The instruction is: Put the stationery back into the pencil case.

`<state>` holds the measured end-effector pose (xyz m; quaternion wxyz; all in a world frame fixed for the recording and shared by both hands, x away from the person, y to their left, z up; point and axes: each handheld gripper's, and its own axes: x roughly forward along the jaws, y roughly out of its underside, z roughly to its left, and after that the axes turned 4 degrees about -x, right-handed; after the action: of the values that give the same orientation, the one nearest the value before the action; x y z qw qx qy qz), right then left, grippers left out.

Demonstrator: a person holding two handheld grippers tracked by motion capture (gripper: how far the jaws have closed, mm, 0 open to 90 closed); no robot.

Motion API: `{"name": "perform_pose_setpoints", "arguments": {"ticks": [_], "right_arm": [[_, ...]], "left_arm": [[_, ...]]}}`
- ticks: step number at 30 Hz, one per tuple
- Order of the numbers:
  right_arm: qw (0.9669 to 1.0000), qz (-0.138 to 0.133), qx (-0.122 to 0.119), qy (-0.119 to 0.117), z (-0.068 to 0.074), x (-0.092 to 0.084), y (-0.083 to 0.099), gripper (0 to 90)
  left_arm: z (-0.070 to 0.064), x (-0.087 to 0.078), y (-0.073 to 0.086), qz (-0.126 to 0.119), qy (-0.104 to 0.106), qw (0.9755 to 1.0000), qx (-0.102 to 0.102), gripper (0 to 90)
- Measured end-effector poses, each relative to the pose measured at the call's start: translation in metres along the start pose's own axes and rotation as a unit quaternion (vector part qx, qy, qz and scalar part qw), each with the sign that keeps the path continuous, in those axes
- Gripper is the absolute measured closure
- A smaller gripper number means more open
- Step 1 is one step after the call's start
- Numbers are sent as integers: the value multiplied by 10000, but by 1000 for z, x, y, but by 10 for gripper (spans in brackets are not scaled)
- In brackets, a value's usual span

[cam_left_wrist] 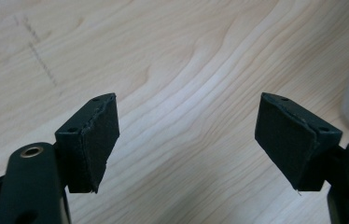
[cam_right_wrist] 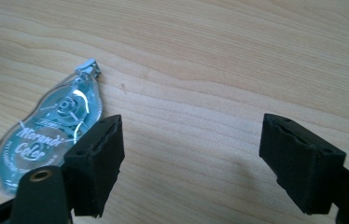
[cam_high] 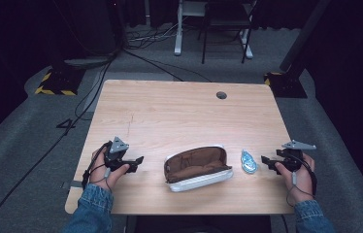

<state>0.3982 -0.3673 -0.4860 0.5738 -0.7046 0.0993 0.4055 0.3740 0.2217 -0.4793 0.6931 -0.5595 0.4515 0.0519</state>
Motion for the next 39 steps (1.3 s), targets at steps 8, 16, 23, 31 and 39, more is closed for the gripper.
{"name": "perform_pose_setpoints", "arguments": {"ticks": [8,16,23,31,39], "right_arm": [[10000,-2,-22,-87,7,-9,-6,211],[9995,53,-138,-274,19,-14,-15,186],[9988,132,-260,-396,33,-17,-22,166],[9974,196,-446,-533,50,-17,-28,165],[9958,427,-517,-631,60,-14,-28,168]], "left_arm": [[4,11,10,433,-175,9989,-48,179],[15,11,20,352,-162,9984,-401,170],[17,11,23,282,-137,9988,-372,145],[17,11,23,279,-139,9987,-391,144],[17,11,23,276,-140,9988,-385,144]]}}
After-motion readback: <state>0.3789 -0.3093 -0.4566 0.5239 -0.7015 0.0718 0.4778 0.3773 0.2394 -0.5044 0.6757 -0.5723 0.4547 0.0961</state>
